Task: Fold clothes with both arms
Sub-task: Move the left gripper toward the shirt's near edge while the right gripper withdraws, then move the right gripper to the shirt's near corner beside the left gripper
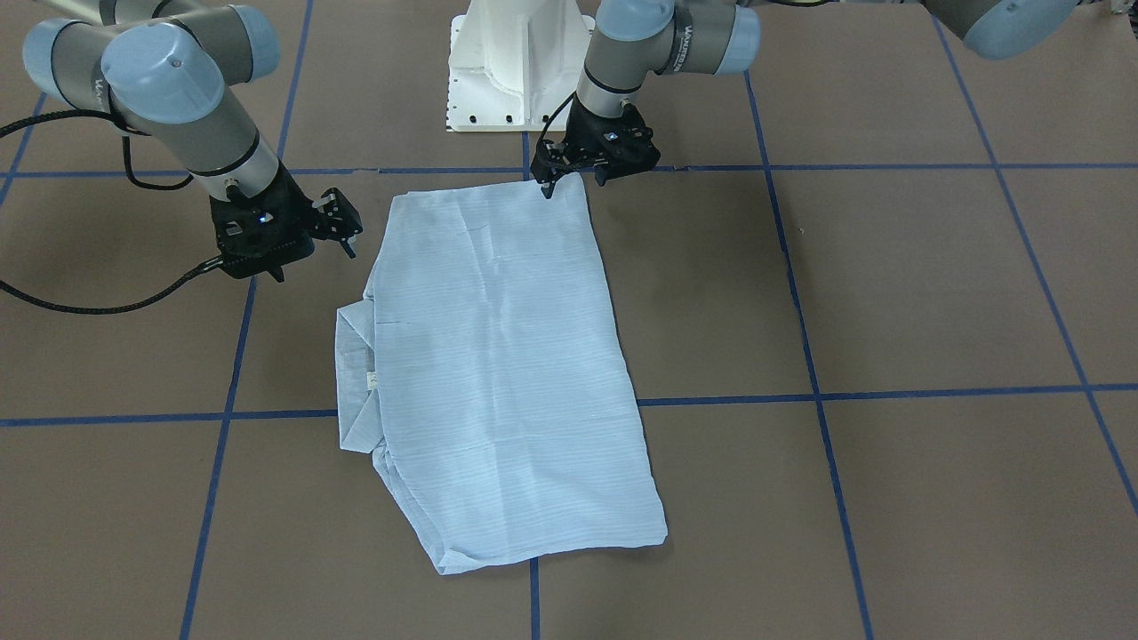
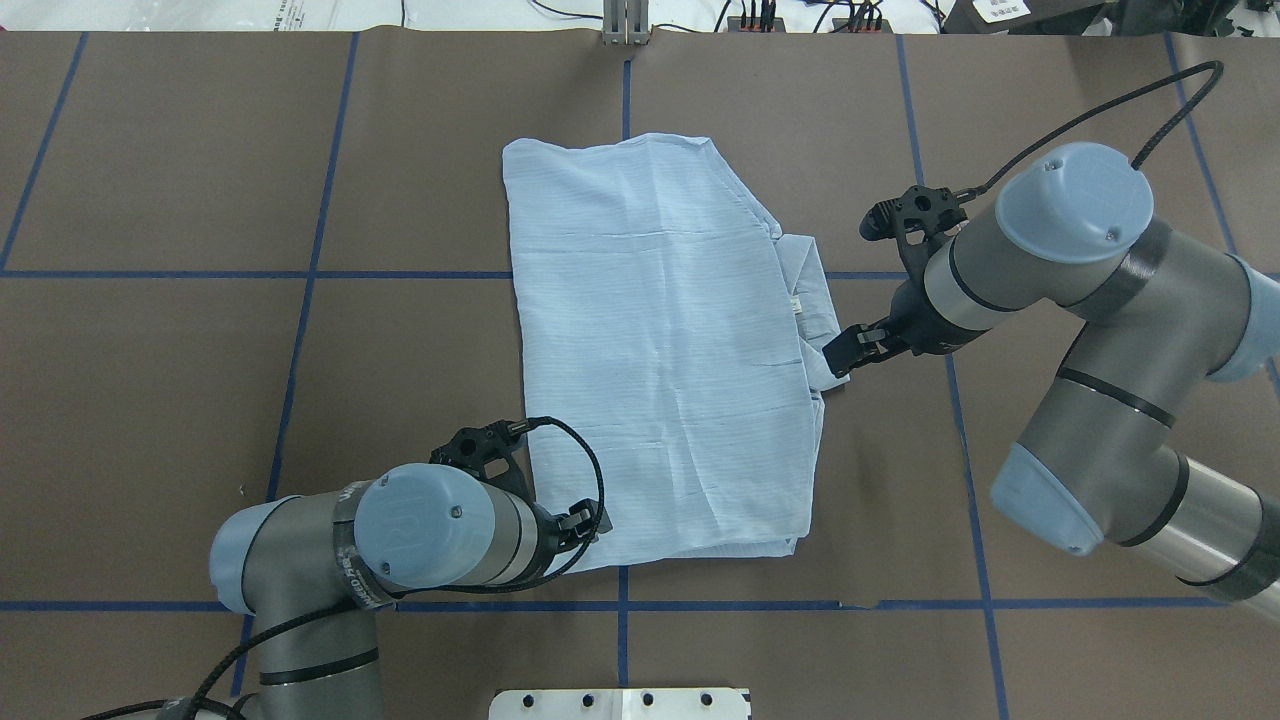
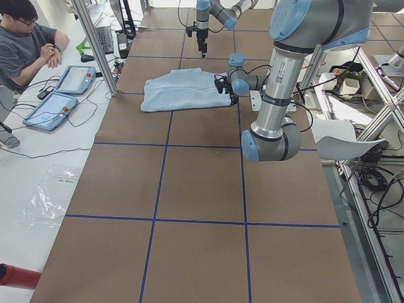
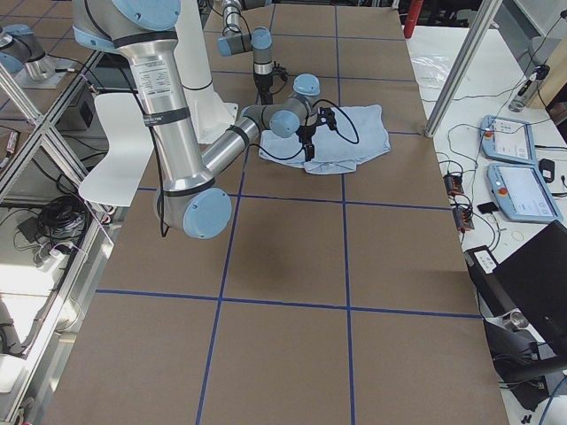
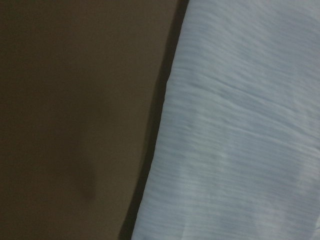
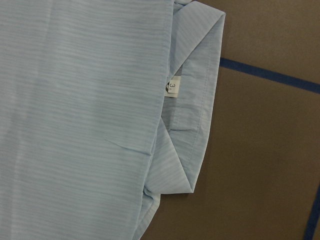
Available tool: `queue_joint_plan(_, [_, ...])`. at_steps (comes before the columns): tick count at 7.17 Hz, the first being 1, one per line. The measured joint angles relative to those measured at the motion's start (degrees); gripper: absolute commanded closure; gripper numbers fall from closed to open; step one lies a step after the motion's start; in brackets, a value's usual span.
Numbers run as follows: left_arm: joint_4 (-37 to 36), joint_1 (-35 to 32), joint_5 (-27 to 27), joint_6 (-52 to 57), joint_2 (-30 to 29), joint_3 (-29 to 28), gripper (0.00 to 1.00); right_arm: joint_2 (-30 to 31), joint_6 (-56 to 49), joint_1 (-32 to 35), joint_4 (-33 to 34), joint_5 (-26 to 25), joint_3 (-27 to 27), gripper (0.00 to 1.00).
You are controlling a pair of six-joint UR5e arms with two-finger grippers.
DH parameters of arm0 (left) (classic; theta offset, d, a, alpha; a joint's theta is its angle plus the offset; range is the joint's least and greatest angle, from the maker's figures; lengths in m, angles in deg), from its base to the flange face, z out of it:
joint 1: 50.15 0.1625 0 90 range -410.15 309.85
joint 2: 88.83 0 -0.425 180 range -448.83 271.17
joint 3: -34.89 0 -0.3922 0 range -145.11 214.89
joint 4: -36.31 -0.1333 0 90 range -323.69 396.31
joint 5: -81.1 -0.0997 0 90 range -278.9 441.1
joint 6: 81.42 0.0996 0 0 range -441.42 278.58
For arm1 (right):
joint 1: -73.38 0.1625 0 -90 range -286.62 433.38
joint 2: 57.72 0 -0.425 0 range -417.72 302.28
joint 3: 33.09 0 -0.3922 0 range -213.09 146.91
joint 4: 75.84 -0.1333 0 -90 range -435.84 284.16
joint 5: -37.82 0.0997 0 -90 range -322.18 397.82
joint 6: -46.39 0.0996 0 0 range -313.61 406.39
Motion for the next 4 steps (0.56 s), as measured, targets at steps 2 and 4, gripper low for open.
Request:
queue_joint_plan(2, [0.1,0.7,0.0,0.2,-0.1,-0.6,0.2,0.0,0.0,0.0,0.0,-0.1,-0.2,0.0])
queue_joint_plan(4, [0.2,0.8,0.0,0.4,-0.2,-0.9,0.22,0.1,0.0,0.0,0.0,-0.1,-0.6,0.0])
